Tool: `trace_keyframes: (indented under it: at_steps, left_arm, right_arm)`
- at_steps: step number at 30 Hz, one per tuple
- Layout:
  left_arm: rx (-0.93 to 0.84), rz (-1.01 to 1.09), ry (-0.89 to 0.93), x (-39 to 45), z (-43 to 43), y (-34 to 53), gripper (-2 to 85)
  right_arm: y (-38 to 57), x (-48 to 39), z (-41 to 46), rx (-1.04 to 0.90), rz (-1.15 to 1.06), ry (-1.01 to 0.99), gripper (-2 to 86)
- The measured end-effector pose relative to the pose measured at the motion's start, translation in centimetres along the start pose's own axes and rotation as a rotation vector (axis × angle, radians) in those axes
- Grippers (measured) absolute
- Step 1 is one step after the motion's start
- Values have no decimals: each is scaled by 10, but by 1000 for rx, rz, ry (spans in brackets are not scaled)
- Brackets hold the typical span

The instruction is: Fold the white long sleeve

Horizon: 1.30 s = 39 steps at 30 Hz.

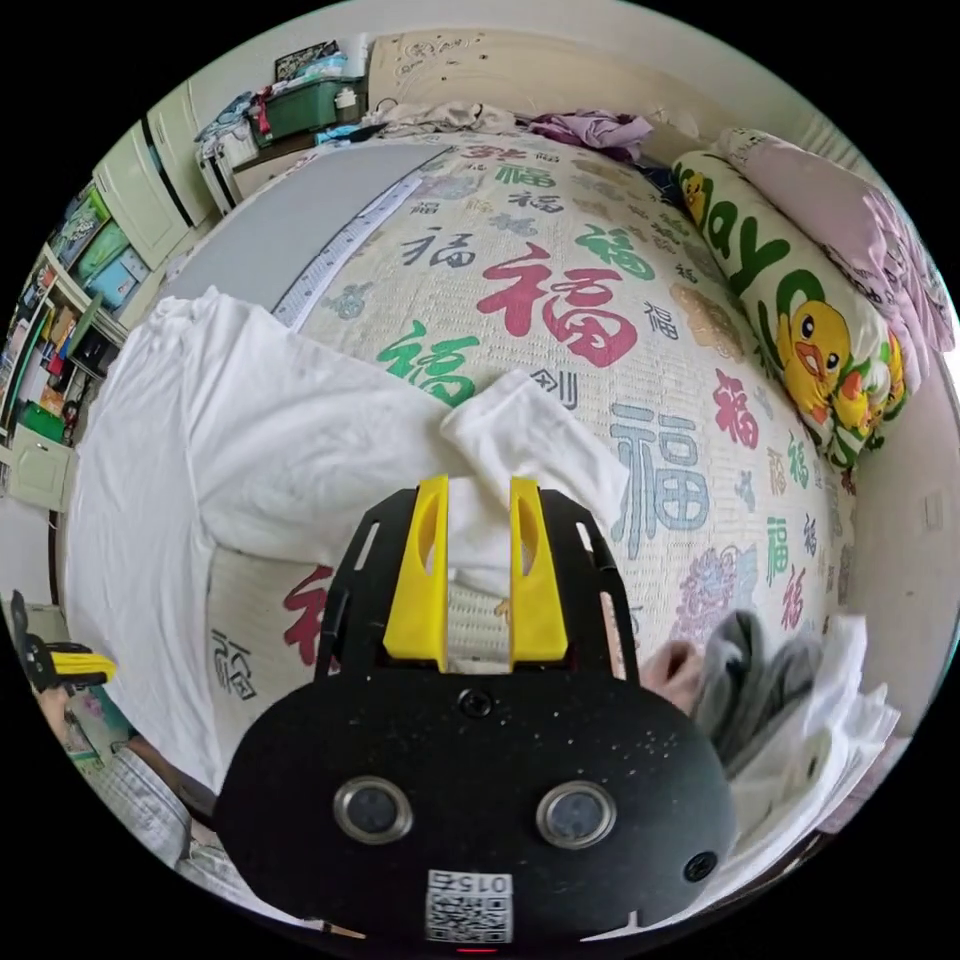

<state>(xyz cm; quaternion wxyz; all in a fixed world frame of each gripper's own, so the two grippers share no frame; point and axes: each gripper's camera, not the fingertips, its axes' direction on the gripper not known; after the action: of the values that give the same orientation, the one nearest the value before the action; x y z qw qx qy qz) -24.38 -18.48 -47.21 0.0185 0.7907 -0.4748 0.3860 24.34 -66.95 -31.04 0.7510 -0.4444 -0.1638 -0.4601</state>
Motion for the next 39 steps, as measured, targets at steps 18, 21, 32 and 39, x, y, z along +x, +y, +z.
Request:
trace_keyframes:
  at_steps: [18,21,32,39]
  left_arm:
    - [293,86,913,90,-61,-290,220]
    - [211,16,1008,86,-42,-292,193]
    - [460,23,1024,-8,-110,-171,-3]
    - [558,-144,761,-133,-167,2,-6]
  right_arm:
    - [158,11,-40,280,163,-189,0]
    - [176,1,-49,306,149,-204,-1]
    - [159,-46,-89,382,-68,-388,2]
    - [136,-189,-121,344,-339,-632,1]
